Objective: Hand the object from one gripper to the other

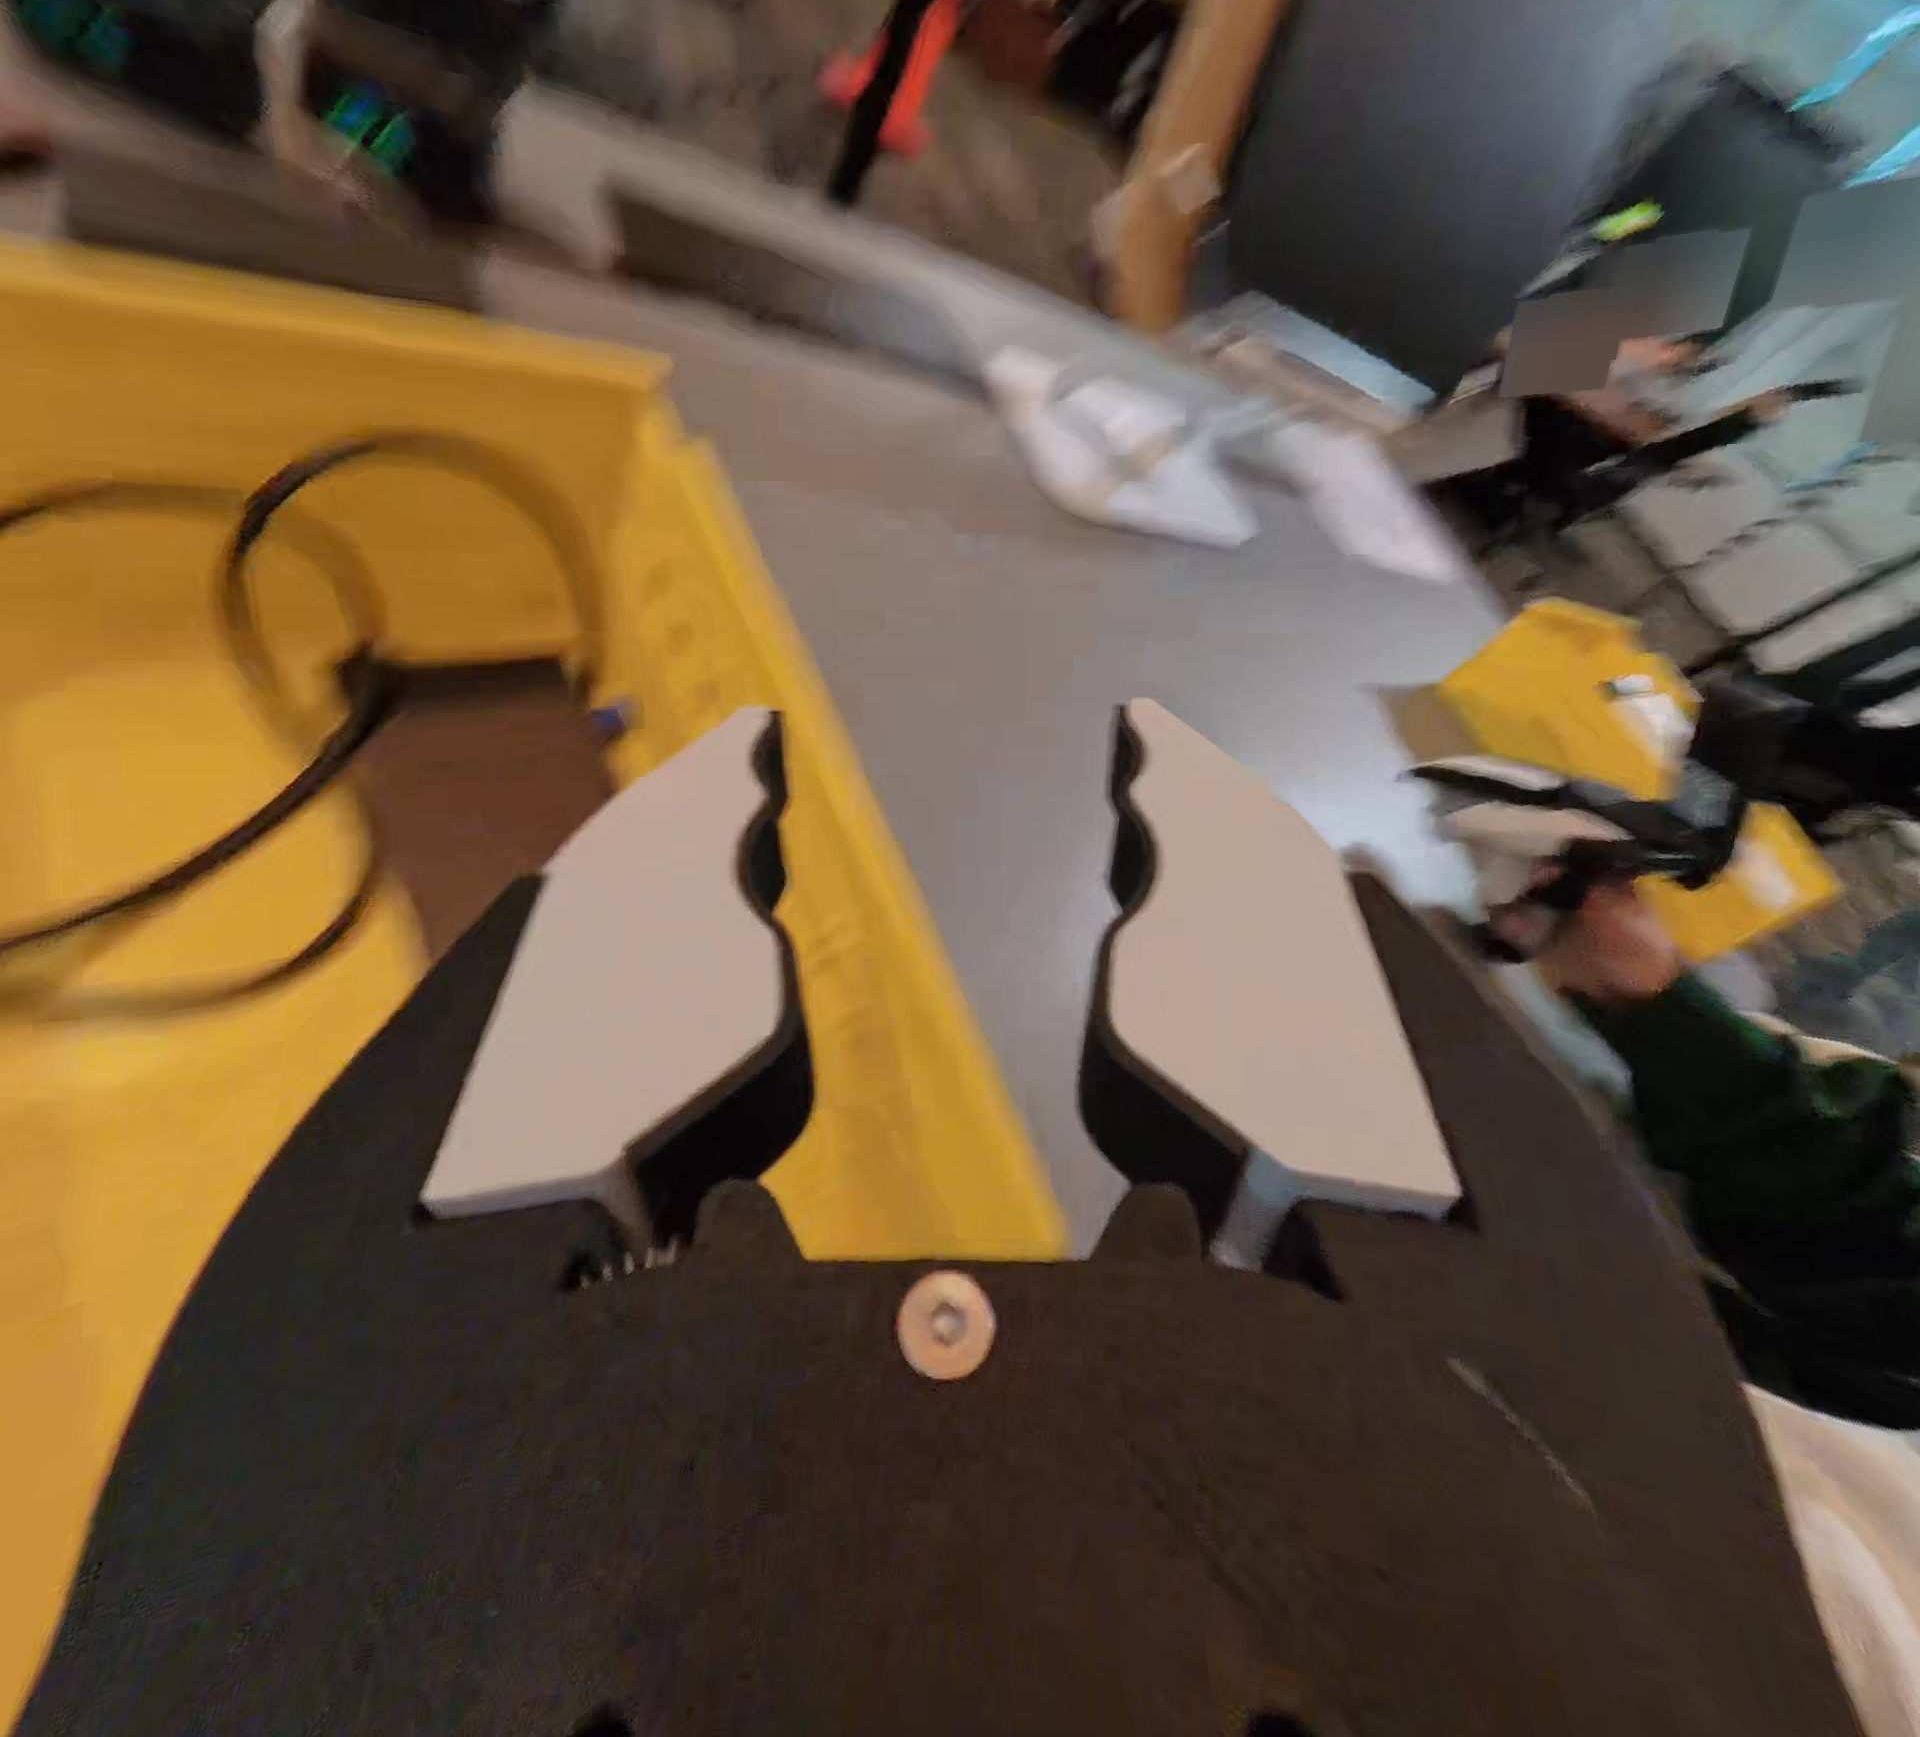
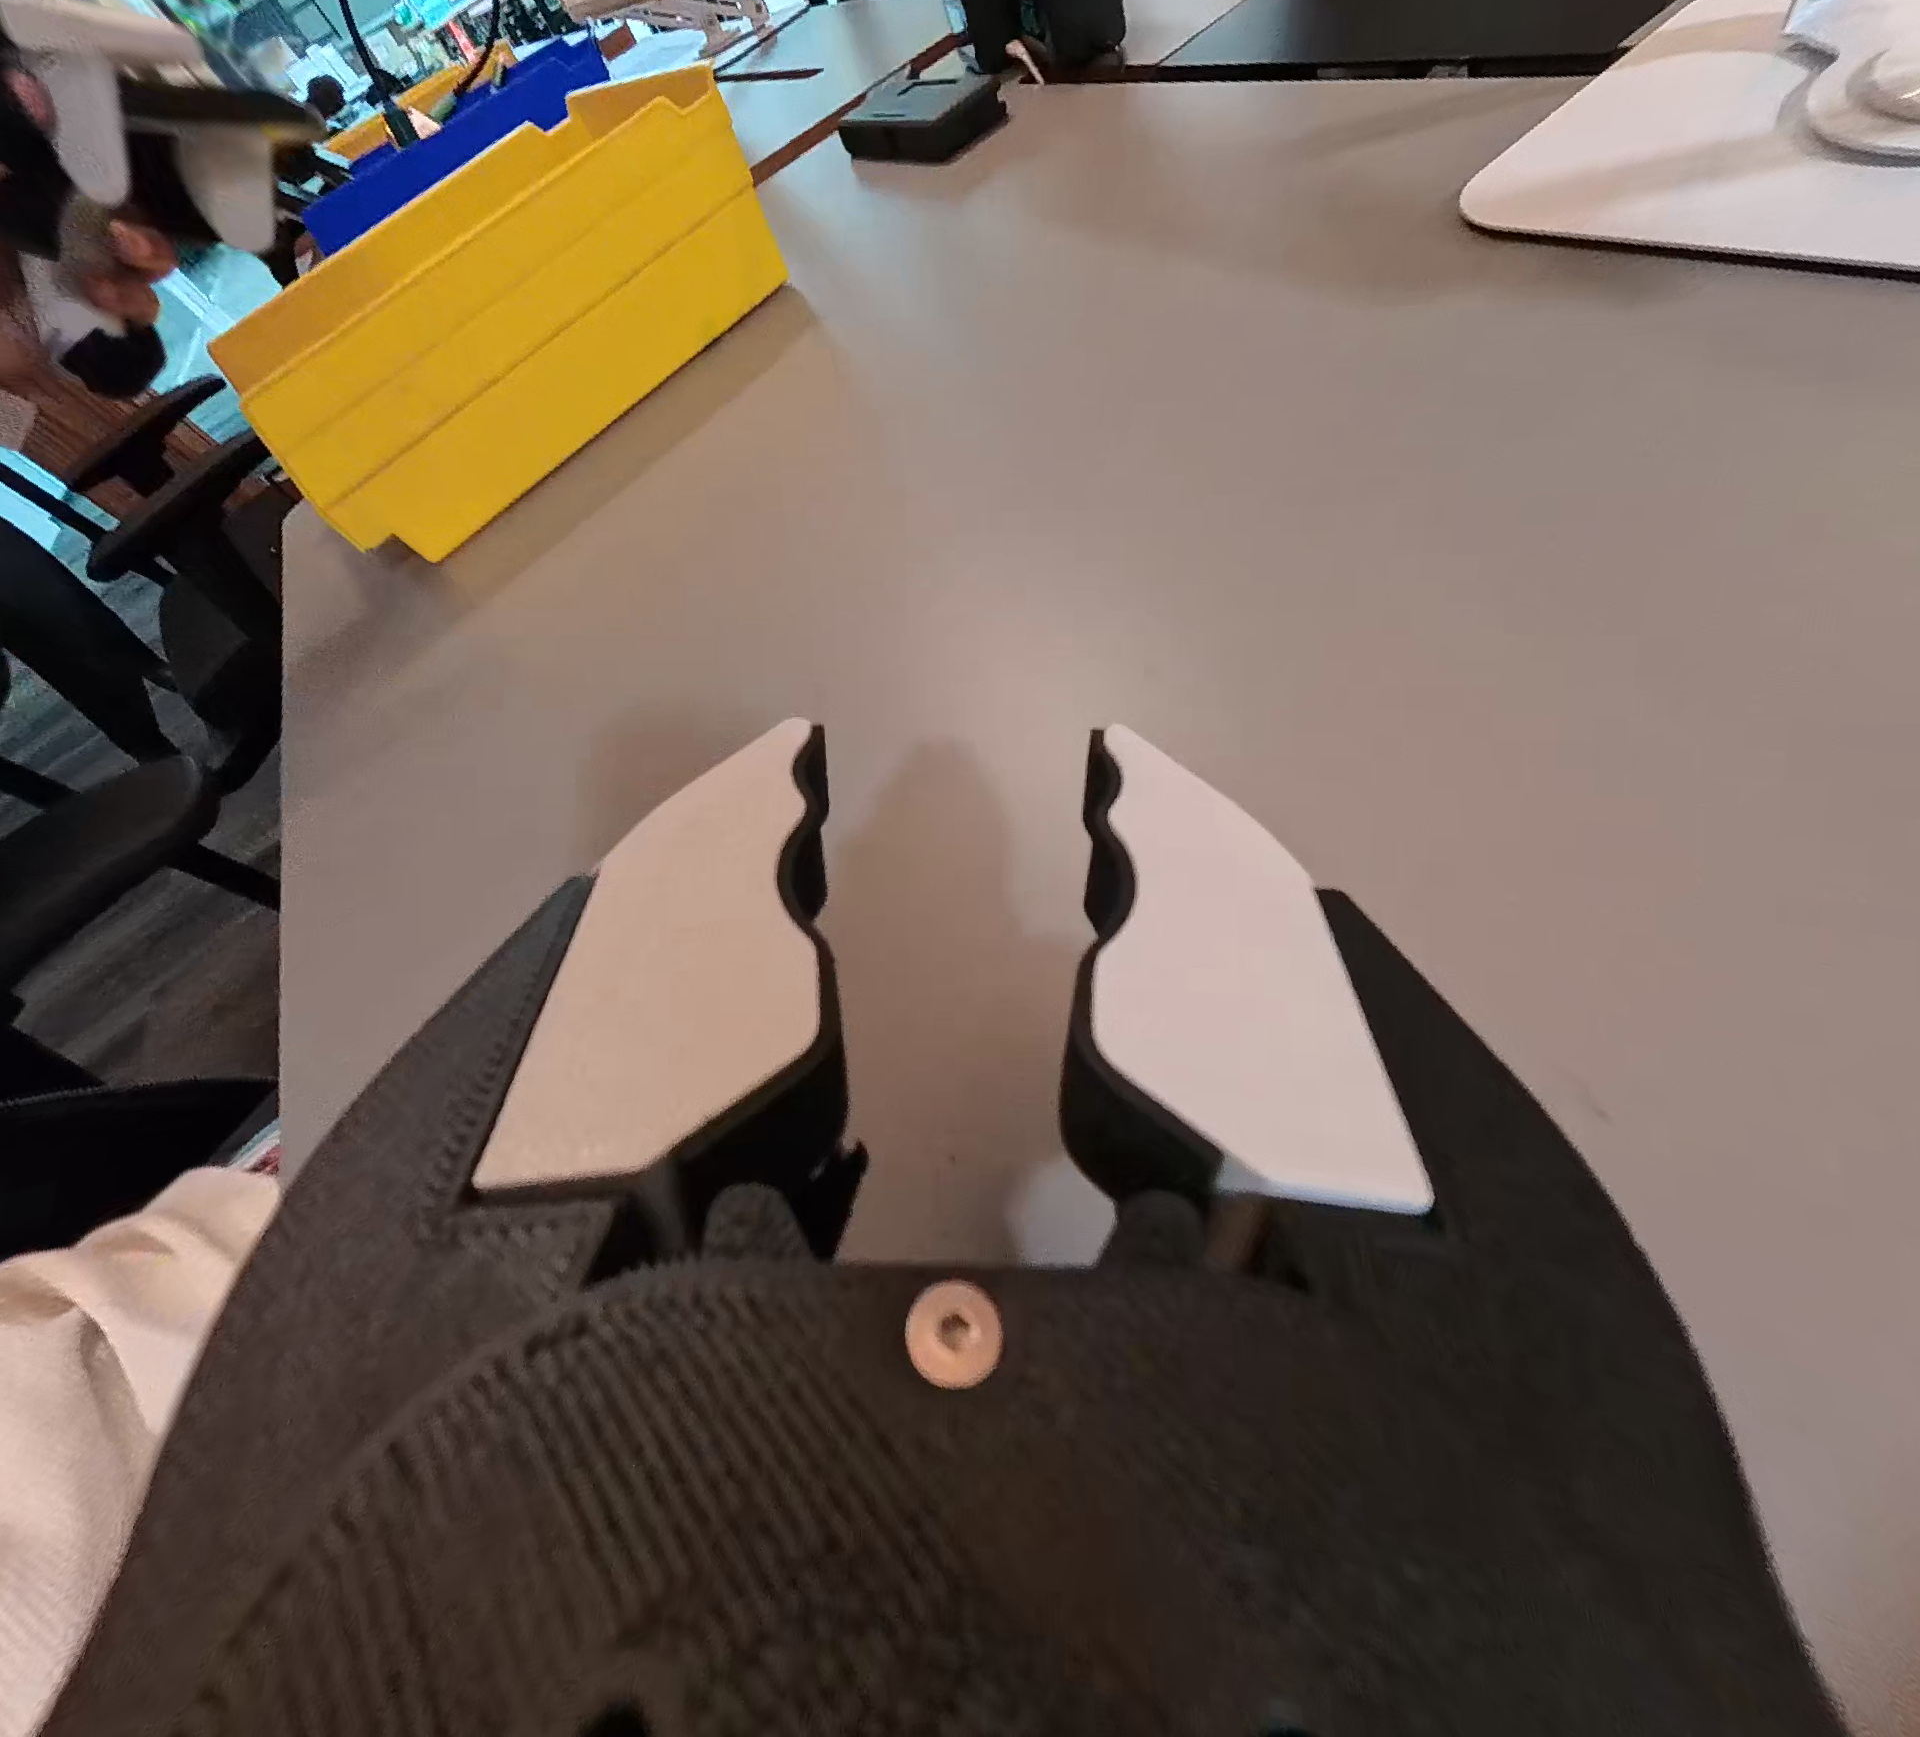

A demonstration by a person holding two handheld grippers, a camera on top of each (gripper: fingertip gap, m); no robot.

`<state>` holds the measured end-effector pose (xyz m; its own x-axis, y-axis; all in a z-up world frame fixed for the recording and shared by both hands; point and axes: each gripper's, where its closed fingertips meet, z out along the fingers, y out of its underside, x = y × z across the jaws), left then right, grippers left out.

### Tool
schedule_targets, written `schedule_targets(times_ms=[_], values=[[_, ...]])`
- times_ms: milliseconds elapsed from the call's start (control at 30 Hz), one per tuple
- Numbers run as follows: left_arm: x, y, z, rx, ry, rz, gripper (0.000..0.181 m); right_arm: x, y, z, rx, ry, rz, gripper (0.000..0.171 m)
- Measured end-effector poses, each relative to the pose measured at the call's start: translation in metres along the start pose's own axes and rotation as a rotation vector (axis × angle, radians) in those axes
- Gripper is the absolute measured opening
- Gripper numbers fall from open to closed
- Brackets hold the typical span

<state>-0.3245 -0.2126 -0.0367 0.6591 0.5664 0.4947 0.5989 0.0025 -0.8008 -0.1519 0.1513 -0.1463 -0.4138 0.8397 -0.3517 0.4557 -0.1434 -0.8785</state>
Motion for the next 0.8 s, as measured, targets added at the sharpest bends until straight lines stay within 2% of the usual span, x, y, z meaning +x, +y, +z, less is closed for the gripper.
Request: schedule_targets(times_ms=[33,67,133,267,400,467,600,633,700,733,800], values=[[-0.028,0.015,-0.002,-0.064,-0.104,-0.03,0.082,0.0,0.001,0.0,-0.004,0.006,-0.009,0.048],[-0.054,0.03,-0.004,-0.126,-0.204,-0.049,0.095,0.0,0.001,0.001,-0.005,0.011,-0.016,0.047],[-0.089,0.06,-0.007,-0.26,-0.325,-0.073,0.1,0.0,0.001,0.001,-0.009,0.022,-0.024,0.046],[-0.11,0.099,0.003,-0.448,-0.392,-0.1,0.102,0.003,0.002,0.002,-0.013,0.047,-0.023,0.046],[-0.131,0.131,0.005,-0.7,-0.571,0.017,0.125,0.008,-0.002,-0.003,0.025,0.091,-0.025,0.046],[-0.132,0.134,0.01,-0.748,-0.6,0.058,0.13,0.01,-0.004,-0.005,0.041,0.103,-0.02,0.047],[-0.132,0.134,0.013,-0.788,-0.607,0.076,0.125,0.013,-0.006,-0.006,0.054,0.101,0.013,0.046],[-0.133,0.132,0.011,-0.789,-0.606,0.079,0.12,0.013,-0.006,-0.007,0.056,0.099,0.019,0.046],[-0.134,0.128,0.008,-0.76,-0.596,0.068,0.097,0.014,-0.006,-0.007,0.06,0.099,0.021,0.046],[-0.137,0.124,0.006,-0.736,-0.595,0.06,0.091,0.013,-0.006,-0.007,0.061,0.098,0.018,0.046],[-0.139,0.121,0.003,-0.699,-0.574,0.04,0.091,0.013,-0.006,-0.007,0.058,0.099,0.012,0.045]])
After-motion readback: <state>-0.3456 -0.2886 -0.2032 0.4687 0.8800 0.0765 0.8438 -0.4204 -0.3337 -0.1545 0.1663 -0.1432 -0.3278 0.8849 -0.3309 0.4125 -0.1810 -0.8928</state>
